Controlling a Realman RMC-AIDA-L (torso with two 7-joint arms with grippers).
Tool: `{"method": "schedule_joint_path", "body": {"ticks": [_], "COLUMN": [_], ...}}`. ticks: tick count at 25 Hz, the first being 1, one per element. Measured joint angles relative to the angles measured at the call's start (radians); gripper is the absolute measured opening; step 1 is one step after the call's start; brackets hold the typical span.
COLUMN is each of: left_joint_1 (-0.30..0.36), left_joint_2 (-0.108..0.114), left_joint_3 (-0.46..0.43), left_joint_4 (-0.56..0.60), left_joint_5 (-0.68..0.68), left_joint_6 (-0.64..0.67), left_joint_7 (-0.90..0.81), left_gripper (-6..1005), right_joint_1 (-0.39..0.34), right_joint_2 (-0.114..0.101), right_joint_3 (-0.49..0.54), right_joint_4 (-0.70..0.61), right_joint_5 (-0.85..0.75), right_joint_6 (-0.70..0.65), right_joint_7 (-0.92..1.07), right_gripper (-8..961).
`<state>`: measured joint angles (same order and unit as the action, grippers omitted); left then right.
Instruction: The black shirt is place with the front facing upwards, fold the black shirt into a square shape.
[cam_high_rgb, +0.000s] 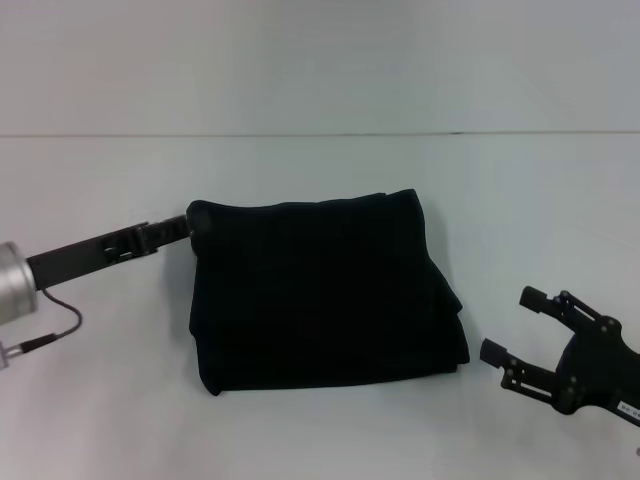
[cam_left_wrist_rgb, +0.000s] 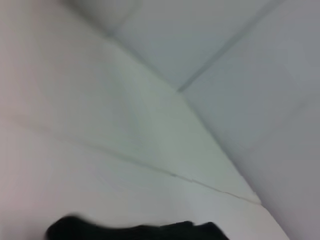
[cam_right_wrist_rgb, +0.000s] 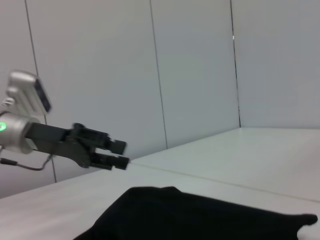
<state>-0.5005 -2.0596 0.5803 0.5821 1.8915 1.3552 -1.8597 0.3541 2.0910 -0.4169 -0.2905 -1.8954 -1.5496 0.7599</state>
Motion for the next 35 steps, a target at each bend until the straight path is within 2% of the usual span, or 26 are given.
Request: {"method": "schedule_joint_path", "body": {"ticks": [4, 5, 6, 10, 12, 15, 21, 26, 35], "left_joint_1": [0.043, 0.062, 0.062, 0.109, 0.14, 0.187, 0.246, 0.259, 0.248], "left_joint_2": [-0.005, -0.007, -0.007, -0.012, -0.015, -0.03, -0.047, -0.053, -0.049], "left_joint_3": [0.001, 0.002, 0.002, -0.003, -0.003, -0.008, -0.014, -0.015, -0.024], "left_joint_4": [0.069, 0.096, 0.096, 0.124, 0.13, 0.144, 0.139, 0.123, 0.113], "left_joint_5": [-0.006, -0.007, -0.007, -0.016, -0.007, 0.025, 0.157, 0.193, 0.194], "left_joint_6": [0.148, 0.236, 0.236, 0.385, 0.425, 0.434, 0.386, 0.328, 0.333], "left_joint_7": [0.235, 0.369, 0.369, 0.578, 0.651, 0.693, 0.722, 0.727, 0.731], "left_gripper": [508, 532, 556, 652, 742, 877, 952, 946, 949], "right_joint_1": [0.024, 0.031, 0.037, 0.06, 0.07, 0.081, 0.064, 0.033, 0.038], "right_joint_2": [0.0, 0.001, 0.001, 0.002, 0.003, 0.005, 0.005, 0.003, 0.004], "right_joint_3": [0.004, 0.002, 0.0, -0.011, -0.027, -0.067, -0.127, -0.119, -0.125], "right_joint_4": [0.003, 0.003, 0.004, 0.005, 0.006, 0.01, 0.034, 0.034, 0.033], "right_joint_5": [0.0, 0.0, 0.0, -0.008, -0.009, -0.009, -0.01, -0.009, -0.01], "right_joint_6": [0.002, 0.003, 0.004, 0.004, 0.009, 0.028, 0.098, 0.112, 0.116], "right_joint_7": [-0.002, -0.003, -0.006, -0.022, -0.031, -0.045, -0.048, -0.058, -0.071], "right_gripper": [941, 941, 941, 941, 941, 942, 942, 941, 941]}}
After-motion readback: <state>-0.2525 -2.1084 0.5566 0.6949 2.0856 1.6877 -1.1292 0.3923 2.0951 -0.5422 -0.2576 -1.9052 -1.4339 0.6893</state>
